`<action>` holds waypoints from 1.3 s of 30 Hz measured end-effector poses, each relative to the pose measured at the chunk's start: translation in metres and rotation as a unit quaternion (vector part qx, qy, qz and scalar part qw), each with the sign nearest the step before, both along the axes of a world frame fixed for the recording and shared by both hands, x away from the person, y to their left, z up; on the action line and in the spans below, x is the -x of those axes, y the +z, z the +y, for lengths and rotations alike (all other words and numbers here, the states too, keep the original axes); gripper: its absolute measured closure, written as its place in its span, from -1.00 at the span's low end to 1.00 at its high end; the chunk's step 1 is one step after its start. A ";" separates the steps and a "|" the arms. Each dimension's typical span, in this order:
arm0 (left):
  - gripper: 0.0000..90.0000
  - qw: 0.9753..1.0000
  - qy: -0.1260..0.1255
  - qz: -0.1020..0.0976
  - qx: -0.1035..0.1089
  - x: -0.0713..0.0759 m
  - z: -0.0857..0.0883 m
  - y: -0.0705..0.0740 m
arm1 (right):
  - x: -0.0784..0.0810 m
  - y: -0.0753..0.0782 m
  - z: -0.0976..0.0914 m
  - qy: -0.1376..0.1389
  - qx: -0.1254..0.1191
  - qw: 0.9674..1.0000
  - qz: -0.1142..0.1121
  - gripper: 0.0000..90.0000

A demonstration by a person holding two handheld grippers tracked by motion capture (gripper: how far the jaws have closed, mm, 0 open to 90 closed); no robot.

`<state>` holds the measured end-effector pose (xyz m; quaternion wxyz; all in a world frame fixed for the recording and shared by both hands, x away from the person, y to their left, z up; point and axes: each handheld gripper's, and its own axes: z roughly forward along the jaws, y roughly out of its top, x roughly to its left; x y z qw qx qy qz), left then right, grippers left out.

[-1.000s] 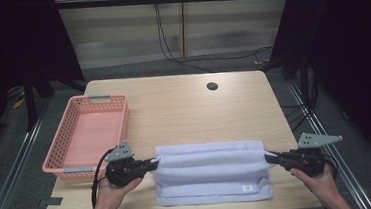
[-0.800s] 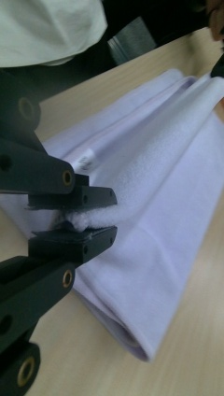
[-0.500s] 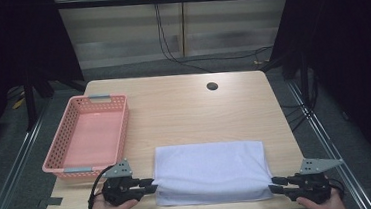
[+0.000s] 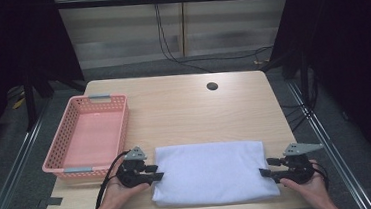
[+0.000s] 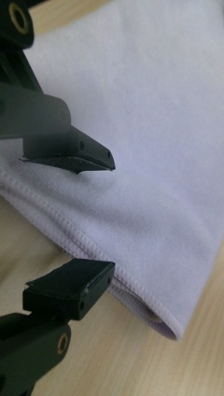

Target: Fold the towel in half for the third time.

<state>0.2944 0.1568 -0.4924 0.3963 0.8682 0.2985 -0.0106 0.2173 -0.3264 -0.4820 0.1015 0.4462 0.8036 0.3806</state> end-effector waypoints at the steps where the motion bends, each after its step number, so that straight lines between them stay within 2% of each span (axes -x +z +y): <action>1: 0.28 1.000 0.001 0.002 0.003 -0.001 0.000 -0.001 | -0.002 -0.003 0.002 -0.002 0.012 1.000 0.001 -0.09; 3: 0.28 1.000 0.003 0.001 0.009 -0.003 0.000 -0.002 | -0.006 -0.008 0.006 -0.001 0.027 1.000 0.007 -0.10; 6: 0.28 1.000 0.001 0.001 0.013 -0.008 -0.002 -0.004 | -0.010 -0.013 0.010 0.000 0.046 0.999 0.009 0.06; 7: 0.28 1.000 0.006 -0.002 0.016 -0.009 -0.003 -0.005 | -0.012 -0.012 0.010 -0.007 0.047 0.999 0.009 0.18; 10: 0.28 1.000 0.006 -0.003 0.017 -0.017 -0.010 -0.005 | -0.019 -0.013 0.005 -0.015 0.043 0.999 0.013 0.35; 13: 0.26 1.000 0.008 -0.002 0.021 -0.022 -0.019 -0.006 | -0.027 -0.014 -0.006 -0.023 0.035 0.999 0.008 0.42; 16: 0.24 1.000 0.003 0.007 0.021 -0.023 -0.028 -0.005 | -0.031 -0.015 -0.016 -0.040 0.030 0.999 0.008 0.43; 18: 0.21 1.000 0.000 0.000 0.009 -0.020 -0.032 -0.002 | -0.029 -0.013 -0.020 -0.047 0.036 0.998 0.006 0.35; 20: 0.10 1.000 0.003 0.006 0.016 -0.018 -0.031 0.000 | -0.024 -0.012 -0.021 -0.051 0.034 0.998 0.005 0.09; 22: 0.03 1.000 0.006 -0.002 0.014 -0.017 -0.029 0.003 | -0.016 -0.006 -0.020 -0.054 0.025 0.998 -0.009 -0.05; 24: -0.05 0.999 0.018 -0.004 0.030 -0.018 -0.024 0.008 | -0.005 0.003 -0.016 -0.053 0.011 0.998 -0.031 -0.09; 27: -0.11 0.999 0.029 -0.013 0.035 -0.023 -0.020 0.014 | 0.009 0.011 -0.001 -0.031 0.001 0.999 -0.042 -0.09; 28: -0.13 0.999 0.027 -0.019 0.035 -0.025 -0.019 0.016 | 0.012 0.013 0.004 -0.024 -0.003 0.999 -0.037 -0.09; 29: -0.12 0.999 0.024 -0.025 0.023 -0.029 -0.020 0.018 | 0.015 0.014 0.010 -0.015 -0.006 0.999 -0.034 -0.09; 30: -0.12 0.999 0.034 -0.031 0.021 -0.033 -0.020 0.019 | 0.018 0.015 0.017 -0.010 -0.005 0.999 -0.032 -0.09; 31: -0.14 0.999 0.037 -0.029 0.026 -0.037 -0.019 0.019 | 0.020 0.015 0.027 0.012 -0.003 0.999 -0.030 -0.09; 33: -0.14 0.998 0.047 -0.030 0.038 -0.044 -0.019 0.019 | 0.022 0.015 0.043 0.030 -0.008 0.999 -0.027 -0.10; 34: -0.15 0.997 0.052 -0.028 0.044 -0.047 -0.020 0.018 | 0.021 0.016 0.053 0.046 -0.008 0.999 -0.026 -0.10; 36: -0.17 0.998 0.057 -0.018 0.036 -0.052 -0.020 0.015 | 0.015 0.016 0.075 0.075 -0.013 0.997 -0.025 -0.10; 37: -0.19 0.998 0.059 -0.019 0.033 -0.052 -0.020 0.015 | 0.009 0.016 0.089 0.092 -0.026 0.995 -0.019 -0.11; 39: -0.19 0.997 0.064 -0.017 0.038 -0.053 -0.018 0.015 | 0.001 0.016 0.110 0.118 -0.038 0.992 -0.012 -0.09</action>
